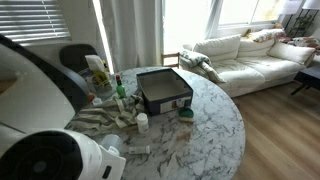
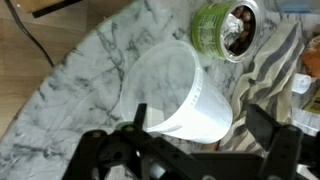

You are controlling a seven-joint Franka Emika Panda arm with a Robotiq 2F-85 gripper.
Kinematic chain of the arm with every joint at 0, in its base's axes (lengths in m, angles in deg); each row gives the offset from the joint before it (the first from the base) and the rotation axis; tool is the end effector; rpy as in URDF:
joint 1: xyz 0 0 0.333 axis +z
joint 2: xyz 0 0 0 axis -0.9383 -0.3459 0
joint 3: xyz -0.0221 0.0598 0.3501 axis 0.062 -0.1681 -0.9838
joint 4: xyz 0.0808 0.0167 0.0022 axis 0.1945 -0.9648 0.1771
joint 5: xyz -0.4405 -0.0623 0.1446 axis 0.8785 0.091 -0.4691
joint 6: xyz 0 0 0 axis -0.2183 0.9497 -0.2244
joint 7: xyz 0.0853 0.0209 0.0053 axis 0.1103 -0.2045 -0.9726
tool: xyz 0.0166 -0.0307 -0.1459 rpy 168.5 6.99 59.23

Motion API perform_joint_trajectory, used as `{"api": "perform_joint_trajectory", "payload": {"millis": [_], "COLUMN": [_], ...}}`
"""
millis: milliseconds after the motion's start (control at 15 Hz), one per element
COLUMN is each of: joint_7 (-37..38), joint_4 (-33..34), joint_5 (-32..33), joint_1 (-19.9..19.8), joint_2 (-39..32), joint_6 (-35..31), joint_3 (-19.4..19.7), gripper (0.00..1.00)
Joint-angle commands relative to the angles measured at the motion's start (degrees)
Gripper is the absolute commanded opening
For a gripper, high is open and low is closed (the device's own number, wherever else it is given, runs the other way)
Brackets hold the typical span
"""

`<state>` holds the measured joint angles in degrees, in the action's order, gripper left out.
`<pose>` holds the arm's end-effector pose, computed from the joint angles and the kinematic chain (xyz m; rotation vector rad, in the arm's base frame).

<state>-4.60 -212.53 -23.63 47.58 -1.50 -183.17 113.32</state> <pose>0.2735 -0.3025 0.2028 -2.5665 0.4882 -0.1505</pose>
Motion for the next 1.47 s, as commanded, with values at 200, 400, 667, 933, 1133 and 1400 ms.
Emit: {"api": "perform_joint_trajectory", "payload": {"millis": [200,400,667,933,1133,1400], "joint_7": [-0.55,-0.75,0.22,2.27,3.62,5.49], "joint_4": [1.13,1.44,2.27,4.19,6.03,9.73], "joint_5": [-17.86,-21.51,-21.05,-16.09,-10.1,-3.43], "joint_1": [-0.89,-1.3,-1.52,-0.8,0.35,2.58], "joint_2": [-6.0,-8.78,-9.72,-7.44,-5.2,-3.01], "joint_6": [6.61,8.36,7.71,8.13,9.64,13.01], "joint_3": [0.52,-0.48,-2.15,-4.6,-7.27,-10.89], "gripper": [1.0,0.73,0.4,0.11,0.0,0.01]}}
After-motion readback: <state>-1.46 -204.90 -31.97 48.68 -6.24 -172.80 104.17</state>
